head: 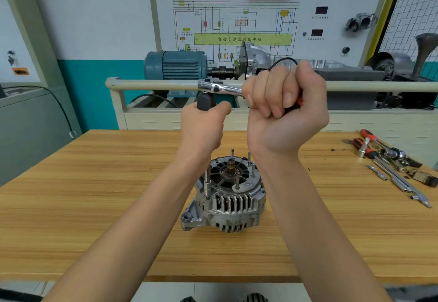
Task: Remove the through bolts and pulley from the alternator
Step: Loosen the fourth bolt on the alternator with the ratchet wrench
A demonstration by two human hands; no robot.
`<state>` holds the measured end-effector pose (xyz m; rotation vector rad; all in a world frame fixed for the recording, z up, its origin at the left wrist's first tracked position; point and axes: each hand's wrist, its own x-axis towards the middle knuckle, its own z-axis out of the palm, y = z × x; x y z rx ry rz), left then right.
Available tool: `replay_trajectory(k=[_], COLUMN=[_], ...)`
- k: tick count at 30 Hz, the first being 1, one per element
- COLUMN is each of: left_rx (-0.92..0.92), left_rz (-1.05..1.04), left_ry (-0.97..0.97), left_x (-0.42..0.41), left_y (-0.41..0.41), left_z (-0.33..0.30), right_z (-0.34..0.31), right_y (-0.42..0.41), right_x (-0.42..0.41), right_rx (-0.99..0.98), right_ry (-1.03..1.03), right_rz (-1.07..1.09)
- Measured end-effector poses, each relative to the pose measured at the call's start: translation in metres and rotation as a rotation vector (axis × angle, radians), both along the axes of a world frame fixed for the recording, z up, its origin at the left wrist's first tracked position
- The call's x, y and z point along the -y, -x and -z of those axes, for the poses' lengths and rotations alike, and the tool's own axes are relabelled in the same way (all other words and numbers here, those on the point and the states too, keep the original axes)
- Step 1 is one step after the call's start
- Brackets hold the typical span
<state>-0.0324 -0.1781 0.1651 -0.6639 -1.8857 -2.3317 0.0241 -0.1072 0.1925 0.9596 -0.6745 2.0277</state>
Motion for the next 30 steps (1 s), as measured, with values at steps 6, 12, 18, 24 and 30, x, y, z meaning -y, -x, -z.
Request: replay_trajectory(k=[6,12,18,24,30], left_rx=[-0.075,-0.045,0.032,0.016,-0.053], left_rz=[0.413,0.700,0.335,0.203,0.637], left_ry=[0.020,0.124,0.038,0.021,0.117], left_x=[0.021,0.024,0.010,0.005,0.028], left_y=[0.006,0.008,0.006,0.004,0.016], left_z=[0.000,-0.003,-0.001,0.002,-0.003], right_z=[-0.010,-0.006,-0.003,-0.002,-0.013], right_y=[0.010,0.033,0.011,0.001,0.018], right_x=[-0.028,-0.040,-0.024,-0.006,-0.036], right_rx=[0.138,0.256,0.161,0.014,0.250], right_ry=[-0.001,0.277,0.132,-0.040,0.100], right_rz=[-0.277,-0.681,-0.244,-0.004,-0.412])
